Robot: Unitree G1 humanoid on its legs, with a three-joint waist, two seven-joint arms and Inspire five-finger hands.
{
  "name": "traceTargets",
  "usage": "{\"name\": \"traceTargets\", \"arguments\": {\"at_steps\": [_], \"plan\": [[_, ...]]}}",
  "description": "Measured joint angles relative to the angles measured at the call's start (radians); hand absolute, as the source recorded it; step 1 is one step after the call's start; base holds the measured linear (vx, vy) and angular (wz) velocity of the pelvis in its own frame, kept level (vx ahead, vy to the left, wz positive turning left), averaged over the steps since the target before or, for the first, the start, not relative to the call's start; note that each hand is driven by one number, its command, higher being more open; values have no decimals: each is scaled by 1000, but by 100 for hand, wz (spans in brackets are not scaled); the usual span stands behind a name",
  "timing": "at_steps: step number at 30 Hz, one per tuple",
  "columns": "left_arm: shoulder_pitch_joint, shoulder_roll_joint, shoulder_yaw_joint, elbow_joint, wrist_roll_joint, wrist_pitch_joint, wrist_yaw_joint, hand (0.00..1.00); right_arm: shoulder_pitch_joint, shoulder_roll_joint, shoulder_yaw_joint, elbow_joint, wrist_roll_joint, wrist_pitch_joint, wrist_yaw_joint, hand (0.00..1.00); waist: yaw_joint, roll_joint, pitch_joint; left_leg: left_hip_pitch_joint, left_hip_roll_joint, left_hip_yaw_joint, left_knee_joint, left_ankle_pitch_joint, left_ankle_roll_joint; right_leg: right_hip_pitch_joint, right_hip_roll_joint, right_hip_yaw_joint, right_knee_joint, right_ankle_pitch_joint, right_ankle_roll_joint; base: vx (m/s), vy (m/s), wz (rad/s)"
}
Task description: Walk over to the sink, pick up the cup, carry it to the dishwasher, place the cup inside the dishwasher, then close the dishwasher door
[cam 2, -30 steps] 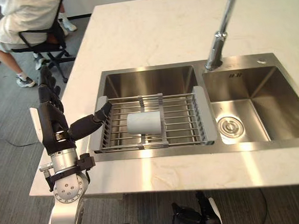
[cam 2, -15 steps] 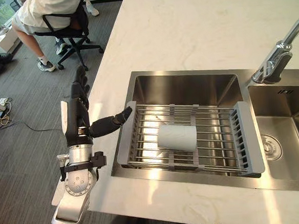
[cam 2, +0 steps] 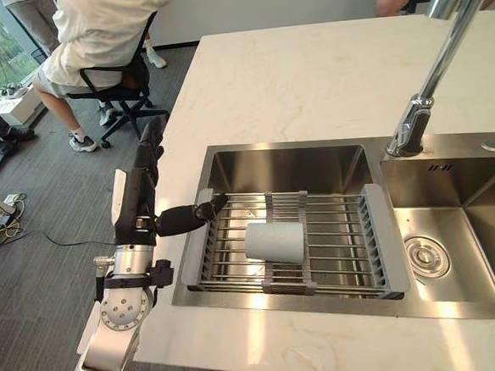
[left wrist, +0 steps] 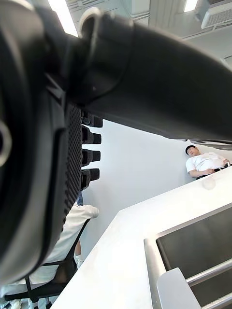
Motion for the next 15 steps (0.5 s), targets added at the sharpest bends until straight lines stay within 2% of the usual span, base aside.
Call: {"name": "traceTargets", "arguments": {"at_steps": [4,6,9,14,15], "plan": [[-30,35,-17,1,41,0,-32,100,-16,-6,-1,26,1,-1,11,100,-2,2,-1,0,-3,-11,-45,29,-8,-8,1,-11,-17,0,-4,-115,-4,7],[-43,58,-37,3,69,0,-51,100,-18,-15,-2,34,1,-2,18,100,-2,13,-15,0,-2,-18,-73,36,-12,-22,5,-13,-19,3,-10,-165,38,5],[-60,109,-58,8,111,0,-84,100,-39,-18,-1,73,1,-1,24,100,-7,9,-31,25,-9,-13,-130,65,-7,-29,-1,-10,-22,4,-17,-147,52,-3],[-116,169,-59,59,136,-3,-124,100,-50,-19,-2,91,1,-1,26,100,-25,8,-45,30,-24,-14,-182,96,0,-40,-7,-9,-35,31,0,-103,47,1],[-133,180,-60,73,138,-2,-139,100,-53,-18,-3,95,2,-1,26,100,-27,8,-46,32,-26,-14,-190,104,-6,-42,-10,-8,-36,36,3,-40,25,-1]]}}
